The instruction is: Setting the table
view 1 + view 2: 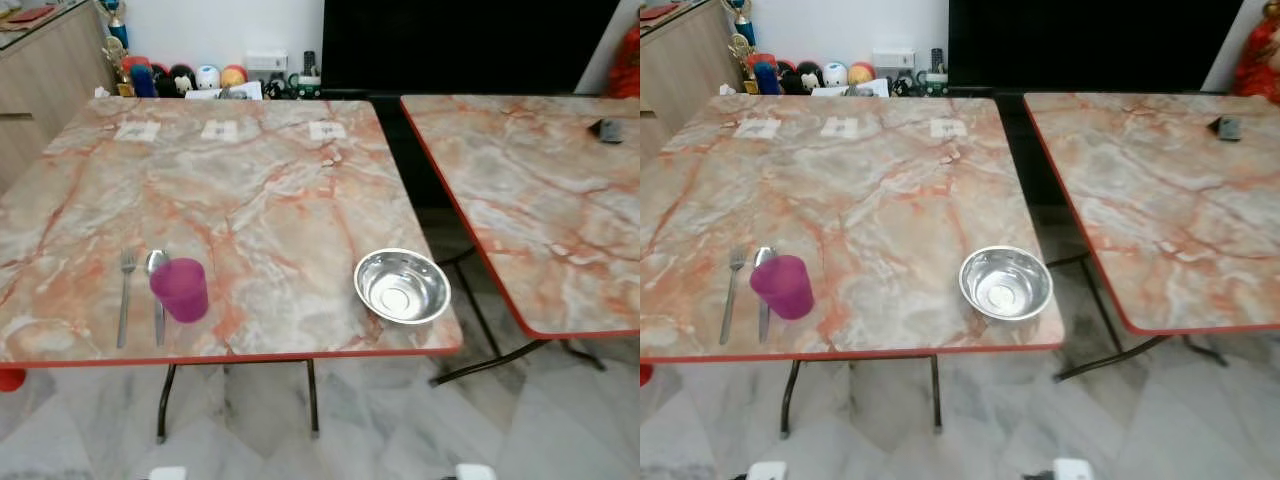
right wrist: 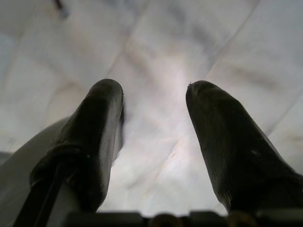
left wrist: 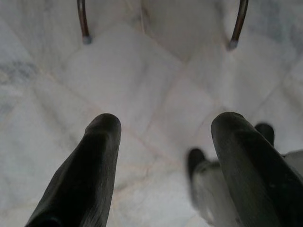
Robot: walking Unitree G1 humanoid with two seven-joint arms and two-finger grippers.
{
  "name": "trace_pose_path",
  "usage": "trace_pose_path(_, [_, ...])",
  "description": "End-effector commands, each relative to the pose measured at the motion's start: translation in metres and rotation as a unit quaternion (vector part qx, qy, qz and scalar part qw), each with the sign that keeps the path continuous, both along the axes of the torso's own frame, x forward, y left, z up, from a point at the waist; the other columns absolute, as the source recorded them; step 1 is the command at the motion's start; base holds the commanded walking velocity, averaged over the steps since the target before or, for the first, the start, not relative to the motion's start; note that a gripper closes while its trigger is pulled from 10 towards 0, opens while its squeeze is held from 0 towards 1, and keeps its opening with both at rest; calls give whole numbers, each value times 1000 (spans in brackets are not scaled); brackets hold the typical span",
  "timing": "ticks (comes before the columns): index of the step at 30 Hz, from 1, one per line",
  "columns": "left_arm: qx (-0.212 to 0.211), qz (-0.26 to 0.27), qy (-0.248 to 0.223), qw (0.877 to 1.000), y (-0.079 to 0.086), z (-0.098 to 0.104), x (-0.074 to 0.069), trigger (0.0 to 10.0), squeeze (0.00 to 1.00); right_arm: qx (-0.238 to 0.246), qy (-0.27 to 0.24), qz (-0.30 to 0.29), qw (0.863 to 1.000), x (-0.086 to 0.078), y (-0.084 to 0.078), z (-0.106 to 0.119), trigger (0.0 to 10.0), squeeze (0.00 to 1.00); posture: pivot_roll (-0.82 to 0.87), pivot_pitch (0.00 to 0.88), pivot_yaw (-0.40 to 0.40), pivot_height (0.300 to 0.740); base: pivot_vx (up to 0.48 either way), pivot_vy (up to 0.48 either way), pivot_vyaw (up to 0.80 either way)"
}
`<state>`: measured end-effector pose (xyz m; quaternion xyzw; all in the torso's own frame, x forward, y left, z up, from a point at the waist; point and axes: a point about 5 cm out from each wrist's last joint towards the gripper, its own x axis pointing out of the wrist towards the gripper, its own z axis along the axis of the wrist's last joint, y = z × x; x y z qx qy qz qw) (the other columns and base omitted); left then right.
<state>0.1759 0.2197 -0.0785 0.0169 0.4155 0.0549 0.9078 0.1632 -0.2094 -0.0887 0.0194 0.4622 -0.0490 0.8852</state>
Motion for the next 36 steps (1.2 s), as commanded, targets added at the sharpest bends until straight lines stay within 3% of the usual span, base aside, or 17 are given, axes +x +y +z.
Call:
trace_pose_path(1, [4, 8, 11, 1000, 7, -2, -9, 10000, 0, 12, -3, -5, 1000, -1, 0, 0, 10000, 0, 25, 92, -19, 740, 0, 0, 0])
trace_pose_path(7, [2, 10, 10, 1000, 7, -2, -9, 10000, 0, 10, 0, -8, 1000, -4, -7, 0, 10000, 0, 24, 95, -17, 740, 0, 0, 0])
trace_pose_path(16, [-1, 9, 13, 1000, 7, -3, -10, 10000, 0, 13, -3, 9, 1000, 4, 19, -1, 10000, 0, 24, 95, -17, 740, 0, 0, 0])
trace_pose_path(18, [-2, 9, 13, 1000, 6, -3, -10, 10000, 0, 17, -4, 15, 1000, 6, 33, -2, 10000, 0, 24, 95, -17, 740, 0, 0, 525])
trace_pose_path(23, [-2, 8, 14, 1000, 6, -3, -10, 10000, 0, 21, -7, 17, 1000, 10, 43, -1, 10000, 0, 23, 95, -17, 740, 0, 0, 751])
trace_pose_path(30, [-4, 6, 15, 1000, 5, -4, -10, 10000, 0, 19, -10, 6, 1000, 9, 39, -1, 10000, 0, 21, 94, -21, 740, 0, 0, 173])
trace_pose_path(36, [-5, 4, 17, 1000, 3, -5, -11, 10000, 0, 7, -25, -29, 999, 11, 14, 3, 10000, 0, 15, 92, -26, 740, 0, 0, 0])
